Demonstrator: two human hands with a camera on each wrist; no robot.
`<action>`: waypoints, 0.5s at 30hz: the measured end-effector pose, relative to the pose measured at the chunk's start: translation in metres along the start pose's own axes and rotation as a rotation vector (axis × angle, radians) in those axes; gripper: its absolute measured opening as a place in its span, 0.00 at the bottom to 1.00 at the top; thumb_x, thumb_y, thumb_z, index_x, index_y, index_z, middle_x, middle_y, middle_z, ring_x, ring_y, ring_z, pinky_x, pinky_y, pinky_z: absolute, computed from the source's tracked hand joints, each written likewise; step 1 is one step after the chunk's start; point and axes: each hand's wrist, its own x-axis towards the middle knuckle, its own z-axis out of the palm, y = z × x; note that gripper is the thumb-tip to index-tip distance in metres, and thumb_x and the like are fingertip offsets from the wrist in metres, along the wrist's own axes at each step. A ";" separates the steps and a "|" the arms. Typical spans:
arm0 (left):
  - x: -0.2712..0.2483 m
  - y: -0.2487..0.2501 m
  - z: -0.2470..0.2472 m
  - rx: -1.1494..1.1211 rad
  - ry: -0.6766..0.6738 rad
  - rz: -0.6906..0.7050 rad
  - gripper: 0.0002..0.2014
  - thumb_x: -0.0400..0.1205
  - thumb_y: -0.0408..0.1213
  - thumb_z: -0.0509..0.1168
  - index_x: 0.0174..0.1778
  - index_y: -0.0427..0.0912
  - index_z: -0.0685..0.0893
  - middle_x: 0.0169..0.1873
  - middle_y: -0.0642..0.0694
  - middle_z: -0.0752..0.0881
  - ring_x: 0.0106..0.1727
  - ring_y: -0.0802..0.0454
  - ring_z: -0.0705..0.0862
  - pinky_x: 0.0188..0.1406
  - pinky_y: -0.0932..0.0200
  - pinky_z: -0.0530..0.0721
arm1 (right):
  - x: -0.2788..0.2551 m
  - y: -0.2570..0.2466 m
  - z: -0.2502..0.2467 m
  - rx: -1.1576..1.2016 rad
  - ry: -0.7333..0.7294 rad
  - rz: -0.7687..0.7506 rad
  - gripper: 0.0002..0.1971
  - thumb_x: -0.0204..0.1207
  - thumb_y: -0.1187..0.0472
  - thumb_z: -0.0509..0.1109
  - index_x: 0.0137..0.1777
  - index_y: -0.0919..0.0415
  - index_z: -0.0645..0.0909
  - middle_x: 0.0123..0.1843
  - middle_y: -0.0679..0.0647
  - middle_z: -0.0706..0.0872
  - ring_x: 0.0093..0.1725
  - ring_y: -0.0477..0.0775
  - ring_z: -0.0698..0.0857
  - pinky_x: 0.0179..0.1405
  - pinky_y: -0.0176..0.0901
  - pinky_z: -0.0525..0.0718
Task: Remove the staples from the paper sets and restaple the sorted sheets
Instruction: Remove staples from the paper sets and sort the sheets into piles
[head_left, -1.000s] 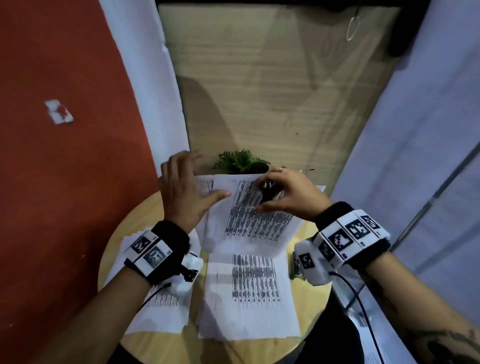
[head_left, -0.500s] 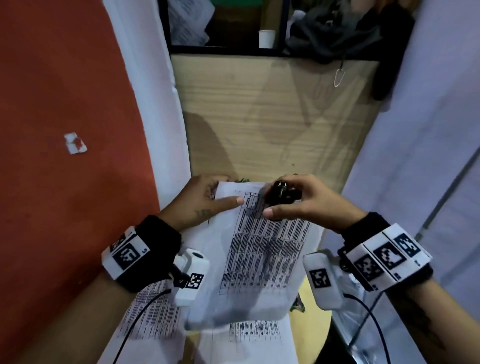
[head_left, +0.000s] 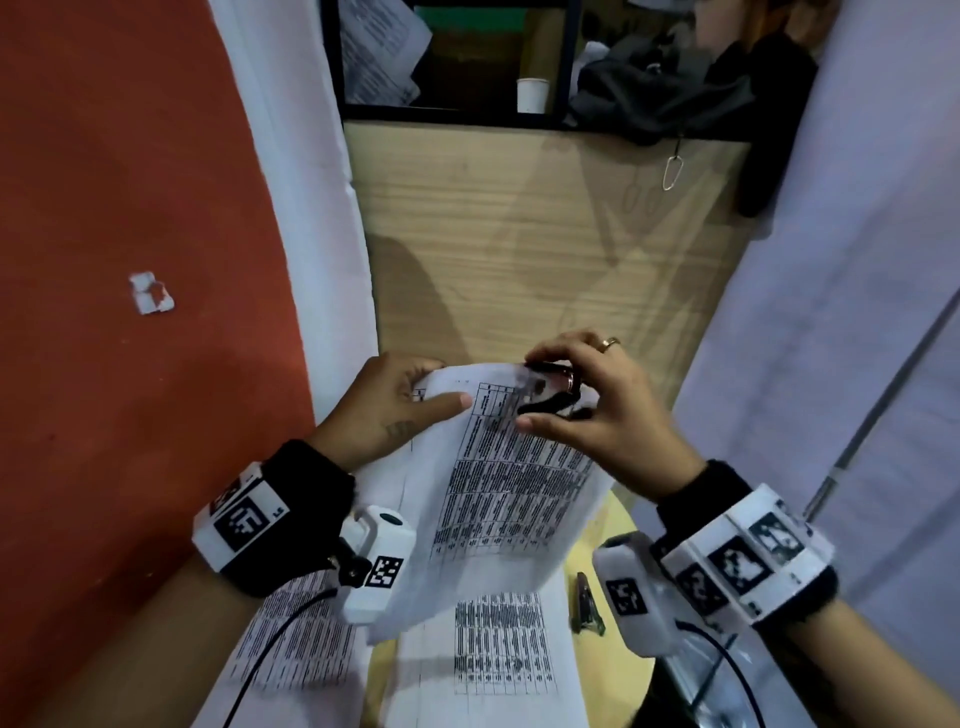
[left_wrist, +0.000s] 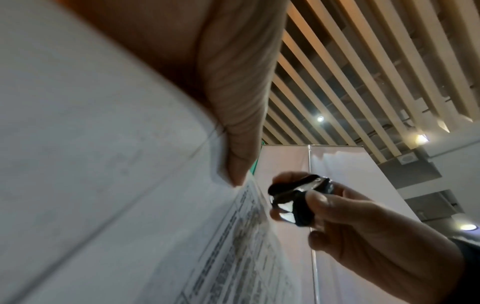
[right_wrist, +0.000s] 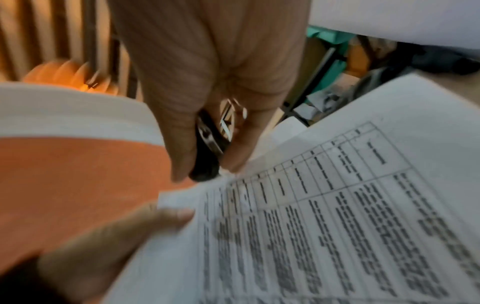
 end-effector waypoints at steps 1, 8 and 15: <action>0.000 0.001 -0.001 -0.016 0.004 0.002 0.24 0.70 0.55 0.71 0.42 0.33 0.87 0.41 0.32 0.89 0.39 0.54 0.83 0.43 0.42 0.84 | -0.001 -0.001 0.005 -0.060 0.040 -0.075 0.26 0.61 0.50 0.80 0.56 0.62 0.82 0.53 0.55 0.79 0.53 0.47 0.79 0.55 0.30 0.78; 0.001 0.014 -0.002 -0.128 -0.019 -0.050 0.16 0.71 0.45 0.72 0.48 0.37 0.90 0.46 0.36 0.91 0.44 0.54 0.86 0.52 0.40 0.84 | -0.002 -0.013 0.023 -0.230 0.039 -0.245 0.23 0.71 0.49 0.68 0.62 0.63 0.80 0.60 0.56 0.81 0.51 0.55 0.84 0.38 0.54 0.88; 0.002 0.019 -0.002 -0.163 -0.049 -0.015 0.17 0.70 0.47 0.74 0.45 0.35 0.89 0.39 0.40 0.89 0.41 0.57 0.82 0.44 0.53 0.80 | 0.000 -0.018 0.022 -0.249 0.039 -0.306 0.20 0.71 0.52 0.69 0.60 0.63 0.83 0.59 0.55 0.83 0.48 0.56 0.86 0.33 0.51 0.87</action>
